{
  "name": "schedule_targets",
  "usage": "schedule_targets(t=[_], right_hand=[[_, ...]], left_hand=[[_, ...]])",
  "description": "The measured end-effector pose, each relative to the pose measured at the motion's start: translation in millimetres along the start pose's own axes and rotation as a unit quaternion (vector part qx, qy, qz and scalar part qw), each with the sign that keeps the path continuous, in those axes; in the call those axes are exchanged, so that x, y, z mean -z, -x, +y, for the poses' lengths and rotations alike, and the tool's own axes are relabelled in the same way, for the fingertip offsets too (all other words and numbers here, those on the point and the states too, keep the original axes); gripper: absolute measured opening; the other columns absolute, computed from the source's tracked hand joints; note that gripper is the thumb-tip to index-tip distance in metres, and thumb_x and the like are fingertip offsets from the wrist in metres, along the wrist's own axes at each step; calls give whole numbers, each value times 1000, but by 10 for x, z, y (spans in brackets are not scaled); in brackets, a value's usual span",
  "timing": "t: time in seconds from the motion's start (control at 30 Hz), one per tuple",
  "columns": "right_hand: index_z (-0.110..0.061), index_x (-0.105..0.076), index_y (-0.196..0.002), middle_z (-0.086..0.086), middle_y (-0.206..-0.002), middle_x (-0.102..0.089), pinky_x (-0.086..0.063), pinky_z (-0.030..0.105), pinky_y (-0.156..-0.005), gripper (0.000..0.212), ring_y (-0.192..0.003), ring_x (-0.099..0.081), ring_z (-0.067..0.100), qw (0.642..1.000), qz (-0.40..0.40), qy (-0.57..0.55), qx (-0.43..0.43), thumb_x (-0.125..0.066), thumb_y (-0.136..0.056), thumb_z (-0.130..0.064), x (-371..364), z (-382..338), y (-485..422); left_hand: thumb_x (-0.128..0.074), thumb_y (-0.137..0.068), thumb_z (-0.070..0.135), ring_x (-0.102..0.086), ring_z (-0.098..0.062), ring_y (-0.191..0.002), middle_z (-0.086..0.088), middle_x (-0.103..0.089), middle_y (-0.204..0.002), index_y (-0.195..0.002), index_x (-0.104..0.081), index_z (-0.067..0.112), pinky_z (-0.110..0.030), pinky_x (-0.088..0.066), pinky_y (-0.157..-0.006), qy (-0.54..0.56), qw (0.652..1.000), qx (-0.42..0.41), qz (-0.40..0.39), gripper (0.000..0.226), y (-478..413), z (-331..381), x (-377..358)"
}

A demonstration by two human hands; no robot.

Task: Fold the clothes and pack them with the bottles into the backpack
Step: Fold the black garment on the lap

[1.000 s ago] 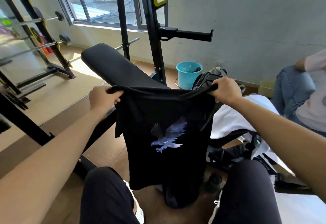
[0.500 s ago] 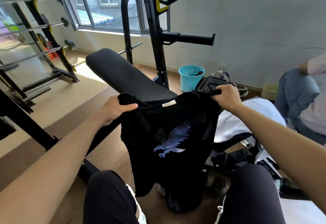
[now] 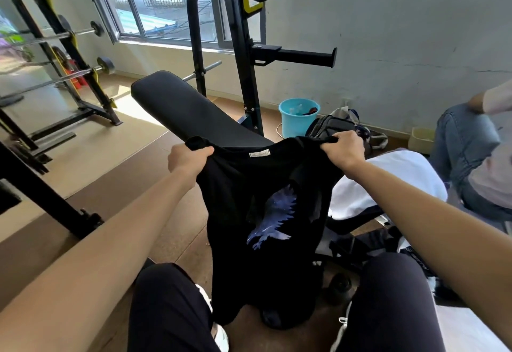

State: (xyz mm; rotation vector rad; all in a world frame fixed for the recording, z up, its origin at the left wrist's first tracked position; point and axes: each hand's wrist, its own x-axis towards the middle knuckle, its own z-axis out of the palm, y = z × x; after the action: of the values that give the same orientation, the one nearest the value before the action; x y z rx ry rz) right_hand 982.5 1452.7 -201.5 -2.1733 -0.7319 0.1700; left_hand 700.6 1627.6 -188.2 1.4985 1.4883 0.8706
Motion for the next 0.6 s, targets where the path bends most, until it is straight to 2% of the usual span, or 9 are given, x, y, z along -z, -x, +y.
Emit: schedule_targets(t=[0.1,0.17,0.23,0.3,0.4,0.47,0.53,0.6], right_hand=[[-6,-75,-82,16,-86,-73,-56,42,-82,21,-91,-67,34,999,-9,-44,-23,-69,-81,-26,-41,-44,30],[-10,-77,-86,14,-90,-74,-58,46,-88,23,-94,-69,33,996,-16,-76,-36,-70,-79,-31,-80,-101,68],[-13,-76,-81,10,-87,-74,-59,48,-87,24,-91,-70,31,992,-22,-112,-44,-71,-76,-36,-138,-170,128],[-12,-72,-75,8,-83,-73,-61,49,-84,29,-87,-71,29,987,-28,-149,-50,-70,-74,-41,-209,-254,207],[-3,-71,-77,8,-78,-72,-62,44,-71,48,-77,-71,26,978,-53,-195,-48,-68,-80,-50,-331,-385,373],[2,-69,-78,12,-76,-70,-56,42,-66,55,-75,-70,27,978,-88,-191,-17,-62,-92,-51,-402,-473,520],[3,-70,-88,20,-87,-73,-59,43,-67,56,-80,-73,28,964,-154,-217,7,-56,-99,-51,-427,-535,670],[-2,-69,-100,19,-96,-73,-60,44,-71,51,-84,-72,23,941,-229,-244,53,-57,-98,-52,-419,-518,776]], left_hand=[[-83,-82,33,-65,-25,-96,-6,-70,-109,-113,-68,9,-33,-55,-77,5,1000,0,0,42,15,51,-34],[-83,-82,31,-67,-26,-98,-4,-70,-102,-98,-68,14,-40,-60,-87,36,999,1,-24,28,92,88,-83],[-83,-82,28,-67,-25,-98,-1,-68,-96,-85,-64,21,-44,-60,-90,66,996,5,-58,21,238,132,-138],[-83,-83,25,-68,-22,-94,-1,-69,-93,-82,-66,23,-41,-61,-84,88,991,6,-97,17,398,156,-200],[-82,-84,22,-71,-18,-81,-3,-73,-87,-88,-75,11,-33,-63,-65,124,978,16,-168,14,617,196,-319],[-80,-86,22,-73,-15,-78,-3,-74,-85,-92,-77,6,-29,-61,-58,139,967,21,-211,17,740,218,-410],[-77,-91,24,-74,-16,-85,-3,-76,-89,-92,-78,8,-28,-60,-59,143,960,23,-238,16,813,228,-490],[-72,-94,20,-75,-20,-93,-7,-77,-95,-91,-79,9,-29,-61,-62,150,956,27,-252,13,855,231,-525]])
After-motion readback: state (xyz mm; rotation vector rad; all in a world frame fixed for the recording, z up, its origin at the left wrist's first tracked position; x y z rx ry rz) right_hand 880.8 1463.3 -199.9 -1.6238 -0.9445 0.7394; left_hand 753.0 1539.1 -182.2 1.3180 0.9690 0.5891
